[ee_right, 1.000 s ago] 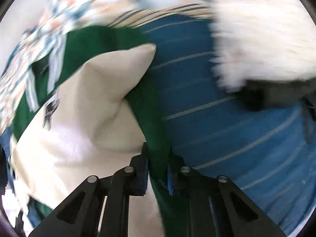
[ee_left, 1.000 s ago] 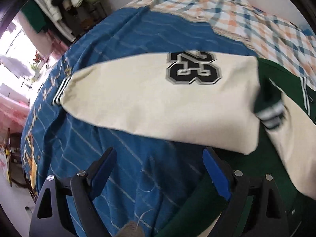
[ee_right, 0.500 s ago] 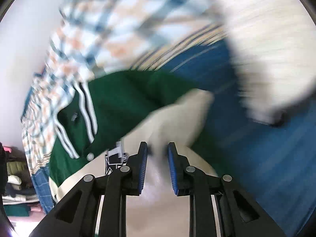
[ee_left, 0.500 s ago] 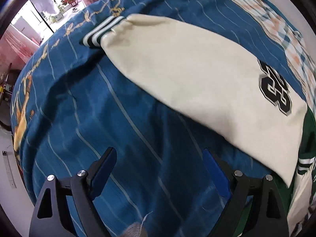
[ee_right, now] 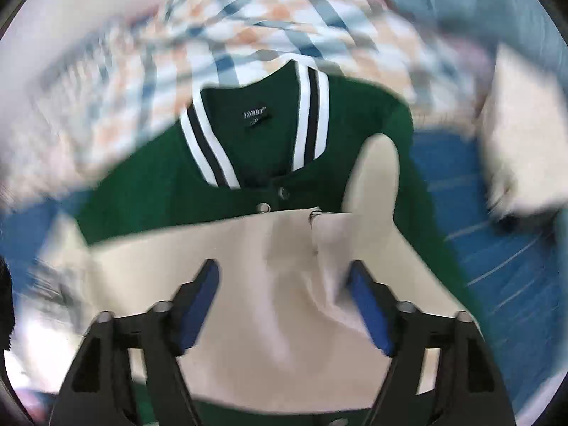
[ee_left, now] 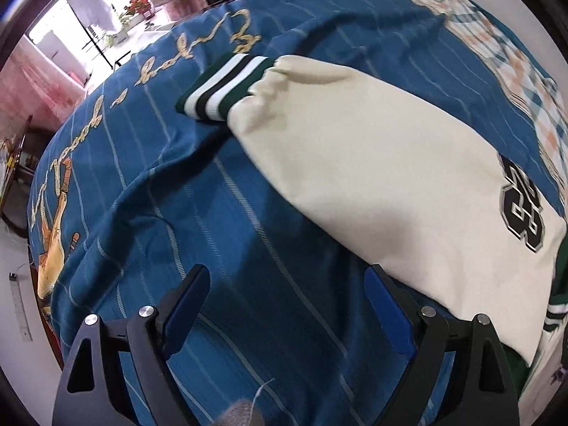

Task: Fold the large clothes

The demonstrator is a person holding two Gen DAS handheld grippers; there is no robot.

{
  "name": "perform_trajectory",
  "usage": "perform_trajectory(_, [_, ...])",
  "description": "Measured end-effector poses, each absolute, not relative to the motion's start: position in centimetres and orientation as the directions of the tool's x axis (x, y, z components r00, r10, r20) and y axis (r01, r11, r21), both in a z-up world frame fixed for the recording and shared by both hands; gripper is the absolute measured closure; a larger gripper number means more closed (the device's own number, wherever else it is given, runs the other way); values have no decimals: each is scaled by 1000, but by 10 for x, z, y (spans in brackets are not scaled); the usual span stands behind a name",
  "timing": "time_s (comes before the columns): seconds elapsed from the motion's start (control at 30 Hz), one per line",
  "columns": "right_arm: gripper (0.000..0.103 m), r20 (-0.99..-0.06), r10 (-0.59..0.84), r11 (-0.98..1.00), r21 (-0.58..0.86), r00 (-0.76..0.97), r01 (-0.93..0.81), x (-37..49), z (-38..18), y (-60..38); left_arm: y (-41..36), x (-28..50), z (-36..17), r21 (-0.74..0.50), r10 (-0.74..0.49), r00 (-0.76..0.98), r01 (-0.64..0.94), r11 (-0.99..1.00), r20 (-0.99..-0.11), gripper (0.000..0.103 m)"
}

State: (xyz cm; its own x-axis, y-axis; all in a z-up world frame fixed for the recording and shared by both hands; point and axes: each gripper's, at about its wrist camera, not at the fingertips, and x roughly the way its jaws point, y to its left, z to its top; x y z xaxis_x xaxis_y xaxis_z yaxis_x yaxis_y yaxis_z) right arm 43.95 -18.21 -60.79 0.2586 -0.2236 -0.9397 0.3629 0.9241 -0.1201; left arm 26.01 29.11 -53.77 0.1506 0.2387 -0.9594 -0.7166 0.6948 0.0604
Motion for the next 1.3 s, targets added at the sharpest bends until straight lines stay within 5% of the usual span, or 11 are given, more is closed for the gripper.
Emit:
perform_trajectory(0.1, [24, -905, -360, 897, -269, 226, 350, 444, -631, -182, 299, 258, -536, 48, 227, 152, -723, 689, -962, 14])
perform_trajectory(0.23, [25, -964, -168, 851, -37, 205, 524, 420, -603, -275, 306, 255, -532, 44, 221, 163, -704, 709, -962, 14])
perform_trajectory(0.37, [24, -961, -131, 718, 79, 245, 692, 355, -569, -362, 307, 255, -532, 42, 213, 169, -681, 731, -962, 14])
perform_trajectory(0.57, [26, -980, 53, 818, 152, 190, 555, 370, -622, -368, 282, 269, -525, 45, 217, 190, -643, 764, -957, 14])
perform_trajectory(0.63, [33, -993, -18, 855, 47, 119, 516, 389, -651, -359, 269, 275, -520, 60, 238, 205, -624, 779, -949, 14])
perform_trajectory(0.67, [45, -992, -85, 862, -28, 91, 507, 398, -665, -361, 263, 279, -517, 63, 244, 215, -615, 786, -946, 14])
perform_trajectory(0.77, [45, -980, -196, 810, -140, 37, 570, 408, -697, -394, 245, 285, -513, 79, 261, 232, -586, 807, -937, 14])
perform_trajectory(0.93, [45, -993, -116, 729, -60, 36, 682, 396, -680, -432, 228, 289, -514, 78, 253, 240, -562, 824, -937, 14])
perform_trajectory(1.03, [45, -972, -116, 696, 66, 203, 715, 372, -629, -432, 224, 287, -515, 76, 248, 233, -567, 820, -940, 14])
perform_trajectory(1.17, [83, -915, 2, 702, 288, 403, 651, 390, -617, -435, 222, 286, -518, 75, 243, 215, -585, 807, -946, 14])
perform_trajectory(1.3, [83, -923, 194, 629, 378, 333, 679, 444, -703, -449, 220, 286, -518, 90, 263, 221, -581, 809, -939, 14])
